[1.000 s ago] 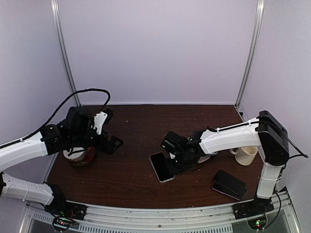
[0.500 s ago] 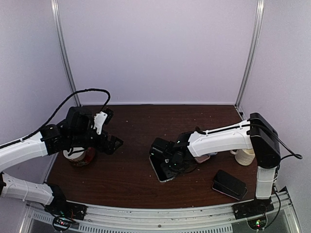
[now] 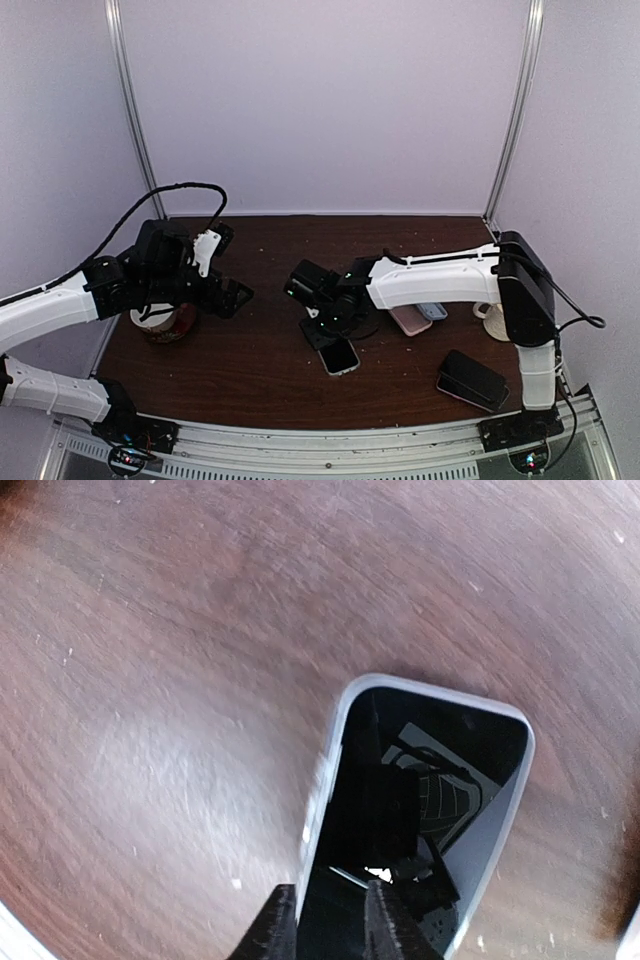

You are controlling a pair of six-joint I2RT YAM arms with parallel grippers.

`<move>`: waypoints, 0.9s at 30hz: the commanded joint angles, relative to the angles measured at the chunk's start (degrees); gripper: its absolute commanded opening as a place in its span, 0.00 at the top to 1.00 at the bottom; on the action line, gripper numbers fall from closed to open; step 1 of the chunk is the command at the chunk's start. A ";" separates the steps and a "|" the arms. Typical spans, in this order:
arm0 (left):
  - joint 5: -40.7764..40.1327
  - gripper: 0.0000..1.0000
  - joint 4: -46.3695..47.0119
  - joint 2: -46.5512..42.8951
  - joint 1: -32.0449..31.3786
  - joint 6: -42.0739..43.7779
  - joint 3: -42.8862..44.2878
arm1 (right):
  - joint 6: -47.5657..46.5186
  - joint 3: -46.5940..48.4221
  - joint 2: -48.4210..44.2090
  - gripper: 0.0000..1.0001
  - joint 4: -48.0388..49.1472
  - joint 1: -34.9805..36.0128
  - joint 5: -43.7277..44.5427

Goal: Put the phone into the phone case
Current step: Pick up the phone with the phone case at the center of the board.

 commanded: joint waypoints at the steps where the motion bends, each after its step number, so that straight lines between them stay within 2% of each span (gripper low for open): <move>1: 0.21 0.02 1.48 0.42 0.42 0.18 -0.20 | -2.75 4.41 4.02 0.76 0.40 -1.27 -1.07; 6: 0.04 0.02 1.50 0.30 0.42 0.18 -0.30 | -1.75 4.50 6.93 0.85 -1.12 -2.32 -2.13; 10: 0.26 0.03 1.61 0.49 0.42 0.14 -0.18 | 0.22 0.32 7.58 0.88 1.03 -2.97 -5.31; 13: 0.23 0.03 1.58 0.58 0.49 0.18 -0.23 | 2.03 -0.50 9.64 0.91 -2.05 -2.31 -5.10; 22: 0.63 0.03 1.64 0.78 0.90 0.10 -0.09 | 3.68 -4.89 11.32 0.93 -7.92 -0.67 0.05; 27: 0.59 0.02 1.55 0.81 0.86 0.10 -0.10 | 1.90 -2.36 10.11 0.93 -10.66 -0.64 0.82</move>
